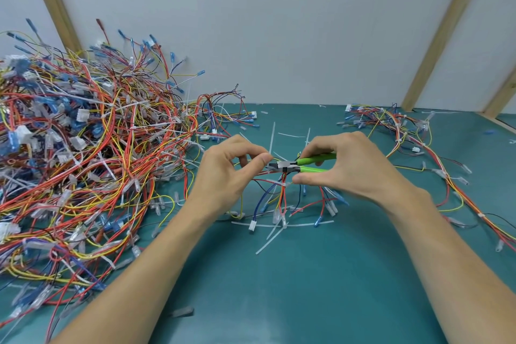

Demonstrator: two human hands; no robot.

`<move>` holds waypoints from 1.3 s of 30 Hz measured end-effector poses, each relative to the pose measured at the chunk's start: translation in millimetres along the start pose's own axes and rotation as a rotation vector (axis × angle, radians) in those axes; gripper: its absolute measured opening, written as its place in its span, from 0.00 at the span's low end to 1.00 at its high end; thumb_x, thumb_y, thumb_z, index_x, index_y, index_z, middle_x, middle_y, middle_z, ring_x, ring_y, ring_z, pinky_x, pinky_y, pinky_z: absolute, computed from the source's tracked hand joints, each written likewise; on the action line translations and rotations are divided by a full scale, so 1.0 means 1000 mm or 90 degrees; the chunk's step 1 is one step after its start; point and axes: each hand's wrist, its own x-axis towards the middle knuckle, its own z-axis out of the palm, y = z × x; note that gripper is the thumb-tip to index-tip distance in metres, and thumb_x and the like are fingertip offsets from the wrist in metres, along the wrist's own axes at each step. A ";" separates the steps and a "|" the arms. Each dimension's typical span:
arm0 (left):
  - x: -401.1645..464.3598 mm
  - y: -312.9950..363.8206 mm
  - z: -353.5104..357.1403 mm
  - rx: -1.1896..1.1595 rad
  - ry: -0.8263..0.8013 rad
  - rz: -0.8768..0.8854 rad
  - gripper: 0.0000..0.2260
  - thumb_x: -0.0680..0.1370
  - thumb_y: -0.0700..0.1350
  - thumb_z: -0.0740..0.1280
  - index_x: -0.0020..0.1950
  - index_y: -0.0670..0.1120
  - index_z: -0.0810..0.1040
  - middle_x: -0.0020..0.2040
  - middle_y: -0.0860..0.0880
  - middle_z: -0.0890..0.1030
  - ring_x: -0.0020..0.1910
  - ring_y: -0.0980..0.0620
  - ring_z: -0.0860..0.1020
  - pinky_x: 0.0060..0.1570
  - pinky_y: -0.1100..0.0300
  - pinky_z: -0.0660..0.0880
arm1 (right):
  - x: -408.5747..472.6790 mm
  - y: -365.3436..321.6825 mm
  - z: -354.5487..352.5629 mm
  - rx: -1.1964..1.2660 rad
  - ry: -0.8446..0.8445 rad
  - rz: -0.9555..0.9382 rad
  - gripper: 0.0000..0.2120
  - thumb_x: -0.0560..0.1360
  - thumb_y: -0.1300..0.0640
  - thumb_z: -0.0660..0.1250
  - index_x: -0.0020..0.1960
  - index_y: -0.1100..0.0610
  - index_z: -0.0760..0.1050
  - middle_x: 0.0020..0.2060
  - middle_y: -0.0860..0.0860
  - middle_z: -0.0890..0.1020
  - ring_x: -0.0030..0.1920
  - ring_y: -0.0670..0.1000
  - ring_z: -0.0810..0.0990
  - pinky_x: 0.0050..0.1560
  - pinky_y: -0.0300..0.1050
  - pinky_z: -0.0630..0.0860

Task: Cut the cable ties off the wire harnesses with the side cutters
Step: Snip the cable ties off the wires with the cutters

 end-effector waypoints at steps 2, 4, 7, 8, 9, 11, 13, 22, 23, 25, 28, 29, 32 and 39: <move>-0.001 0.000 0.000 0.004 -0.001 0.009 0.03 0.77 0.44 0.74 0.43 0.50 0.86 0.38 0.57 0.78 0.36 0.58 0.73 0.38 0.72 0.66 | 0.000 0.000 0.000 -0.010 0.003 0.003 0.26 0.59 0.25 0.71 0.46 0.43 0.84 0.40 0.37 0.86 0.48 0.43 0.84 0.55 0.51 0.80; -0.001 0.001 0.000 0.016 0.000 0.017 0.03 0.77 0.44 0.74 0.43 0.49 0.86 0.37 0.57 0.78 0.36 0.57 0.74 0.37 0.72 0.65 | 0.000 -0.001 -0.001 -0.016 0.002 0.005 0.25 0.58 0.25 0.71 0.44 0.42 0.84 0.39 0.37 0.85 0.47 0.42 0.84 0.54 0.50 0.79; -0.001 0.001 0.001 0.045 0.004 0.031 0.03 0.77 0.44 0.74 0.43 0.47 0.86 0.37 0.57 0.77 0.36 0.56 0.75 0.37 0.72 0.64 | 0.000 -0.002 -0.004 0.014 -0.018 -0.015 0.21 0.59 0.29 0.76 0.42 0.43 0.84 0.36 0.37 0.85 0.42 0.41 0.84 0.50 0.49 0.80; -0.001 0.002 0.001 0.056 0.005 0.036 0.03 0.77 0.44 0.74 0.43 0.47 0.86 0.37 0.57 0.78 0.36 0.56 0.75 0.37 0.72 0.64 | 0.000 -0.002 -0.004 0.019 -0.025 -0.026 0.20 0.59 0.31 0.78 0.42 0.45 0.84 0.36 0.37 0.85 0.41 0.41 0.83 0.49 0.49 0.80; -0.002 0.002 0.002 0.066 0.005 0.042 0.03 0.77 0.44 0.74 0.43 0.47 0.86 0.37 0.56 0.78 0.36 0.56 0.75 0.37 0.72 0.64 | 0.000 -0.002 -0.005 0.018 -0.028 -0.035 0.20 0.60 0.33 0.79 0.42 0.45 0.84 0.35 0.37 0.85 0.41 0.42 0.83 0.48 0.49 0.80; -0.002 0.003 0.003 0.082 0.004 0.047 0.03 0.77 0.44 0.74 0.43 0.47 0.86 0.37 0.54 0.78 0.36 0.56 0.75 0.38 0.72 0.64 | 0.000 -0.002 -0.006 0.013 -0.034 -0.042 0.19 0.60 0.34 0.80 0.41 0.47 0.84 0.35 0.37 0.85 0.40 0.42 0.83 0.47 0.48 0.80; -0.003 0.004 0.004 0.091 0.001 0.049 0.03 0.77 0.44 0.74 0.43 0.46 0.86 0.37 0.53 0.78 0.36 0.57 0.75 0.38 0.72 0.63 | 0.001 -0.001 -0.006 0.012 -0.043 -0.041 0.18 0.60 0.36 0.81 0.41 0.48 0.84 0.35 0.38 0.85 0.39 0.42 0.83 0.46 0.46 0.80; -0.005 0.005 0.005 0.096 -0.005 0.049 0.03 0.76 0.44 0.74 0.43 0.47 0.86 0.37 0.53 0.77 0.37 0.57 0.75 0.38 0.72 0.64 | 0.001 0.002 -0.006 -0.004 -0.059 -0.033 0.16 0.62 0.39 0.83 0.38 0.48 0.82 0.34 0.41 0.84 0.37 0.43 0.79 0.38 0.38 0.72; -0.005 0.005 0.005 0.095 -0.006 0.048 0.03 0.76 0.44 0.74 0.43 0.47 0.86 0.37 0.53 0.77 0.37 0.57 0.75 0.38 0.72 0.64 | 0.001 0.002 -0.006 -0.004 -0.058 -0.033 0.16 0.62 0.39 0.82 0.38 0.48 0.81 0.34 0.41 0.84 0.37 0.44 0.79 0.39 0.38 0.73; -0.005 0.005 0.005 0.095 -0.006 0.046 0.03 0.76 0.44 0.74 0.43 0.47 0.86 0.37 0.52 0.78 0.37 0.56 0.76 0.38 0.72 0.64 | 0.001 0.002 -0.006 -0.005 -0.055 -0.034 0.17 0.62 0.39 0.82 0.37 0.48 0.81 0.33 0.41 0.84 0.36 0.44 0.79 0.39 0.39 0.73; -0.005 0.005 0.006 0.094 -0.005 0.047 0.03 0.76 0.44 0.74 0.43 0.47 0.86 0.37 0.52 0.78 0.37 0.55 0.76 0.38 0.73 0.64 | 0.001 0.001 -0.006 -0.005 -0.051 -0.031 0.17 0.62 0.39 0.83 0.36 0.48 0.80 0.33 0.41 0.83 0.36 0.44 0.79 0.40 0.43 0.75; -0.005 0.005 0.006 0.093 -0.005 0.047 0.03 0.76 0.44 0.74 0.43 0.47 0.86 0.37 0.52 0.78 0.37 0.55 0.76 0.38 0.73 0.64 | 0.001 0.001 -0.006 -0.007 -0.049 -0.029 0.17 0.62 0.39 0.83 0.37 0.48 0.80 0.33 0.42 0.83 0.36 0.45 0.79 0.41 0.44 0.76; -0.005 0.004 0.006 0.083 -0.006 0.042 0.03 0.76 0.43 0.74 0.43 0.47 0.86 0.37 0.52 0.78 0.37 0.55 0.76 0.38 0.73 0.64 | 0.001 0.000 -0.006 -0.010 -0.043 -0.021 0.17 0.62 0.39 0.82 0.37 0.48 0.81 0.33 0.42 0.84 0.38 0.46 0.80 0.42 0.47 0.78; -0.005 0.004 0.007 0.041 0.004 0.022 0.03 0.77 0.42 0.73 0.43 0.46 0.85 0.38 0.52 0.79 0.39 0.56 0.77 0.37 0.67 0.68 | -0.001 -0.003 -0.006 -0.009 -0.033 -0.011 0.15 0.63 0.40 0.82 0.38 0.48 0.82 0.33 0.43 0.84 0.38 0.47 0.81 0.44 0.50 0.79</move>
